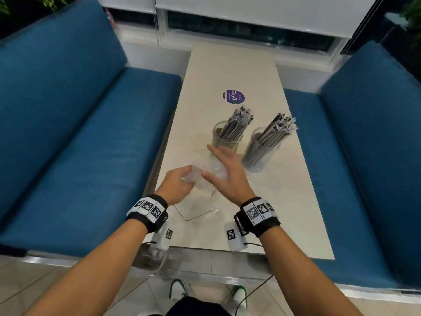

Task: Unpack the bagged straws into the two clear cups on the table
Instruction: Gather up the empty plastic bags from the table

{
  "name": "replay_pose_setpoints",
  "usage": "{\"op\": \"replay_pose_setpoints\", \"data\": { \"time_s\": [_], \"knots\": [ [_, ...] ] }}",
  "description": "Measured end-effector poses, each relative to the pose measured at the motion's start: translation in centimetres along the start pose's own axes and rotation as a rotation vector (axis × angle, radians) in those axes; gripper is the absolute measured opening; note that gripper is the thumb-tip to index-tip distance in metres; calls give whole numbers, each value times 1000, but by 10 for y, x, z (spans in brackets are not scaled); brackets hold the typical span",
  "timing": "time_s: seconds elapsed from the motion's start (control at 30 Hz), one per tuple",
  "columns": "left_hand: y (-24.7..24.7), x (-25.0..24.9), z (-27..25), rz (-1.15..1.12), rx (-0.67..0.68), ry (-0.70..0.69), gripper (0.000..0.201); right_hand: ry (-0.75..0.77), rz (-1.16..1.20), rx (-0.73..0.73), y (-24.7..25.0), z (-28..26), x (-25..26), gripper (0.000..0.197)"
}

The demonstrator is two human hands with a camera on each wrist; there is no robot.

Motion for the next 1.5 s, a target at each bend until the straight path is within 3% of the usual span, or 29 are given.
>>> {"op": "replay_pose_setpoints", "data": {
  "time_s": [0.07,0.17,0.23,0.3,0.37,0.43,0.5,0.57,0.67,0.8,0.9,1.0,1.03,1.17,1.27,1.4,1.5],
  "knots": [
    [0,-12,-4,-95,3,-10,31,37,-38,30,-8,6,5,49],
    [0,-21,-11,-537,7,164,53,53,-39,-189,-15,9,6,11],
    [-2,-22,-17,-821,0,292,56,-95,58,-379,-17,9,6,16],
    [-9,-27,-24,-915,47,392,51,-244,196,-498,-21,9,12,19],
    [-15,-32,-29,-985,210,466,47,-285,226,-440,-28,8,25,18],
    [-13,-34,-29,-1146,358,505,42,-260,168,-245,-38,1,37,40],
    [-6,-36,-28,-1198,343,565,40,-226,92,-23,-47,-8,44,63],
    [-1,-36,-28,-1155,224,608,37,-215,128,110,-56,-17,46,81],
    [-3,-29,-25,-1097,141,608,30,-208,352,57,-57,-24,43,92],
    [-7,-27,-31,-1229,306,531,51,-182,114,-24,-44,-22,37,64],
    [-17,-27,-37,-1169,368,384,59,-198,30,-114,-39,-16,29,54],
    [-28,-25,-46,-1001,294,358,77,-268,144,-135,-34,-16,36,52],
    [-31,-23,-45,-1005,263,363,74,-265,185,-114,-35,-17,39,48],
    [-30,-20,-50,-1209,142,381,25,-322,183,126,-36,-23,45,43],
    [-37,-13,-58,-1264,27,414,12,-323,198,240,-36,-25,49,55],
    [-41,6,-72,-1306,-178,447,37,-166,208,296,-49,-34,47,74],
    [-33,29,-83,-1224,-439,452,30,-122,266,219,-54,-52,34,54]
  ]
}}
Point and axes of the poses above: each hand's wrist, its own z-axis towards the middle knuckle, its own y-axis out of the back of the hand, x = y × z, the point moved 1 cm from there along z, towards the middle knuckle, and after that the axes turned 15 degrees about y, right-handed, at the moved point
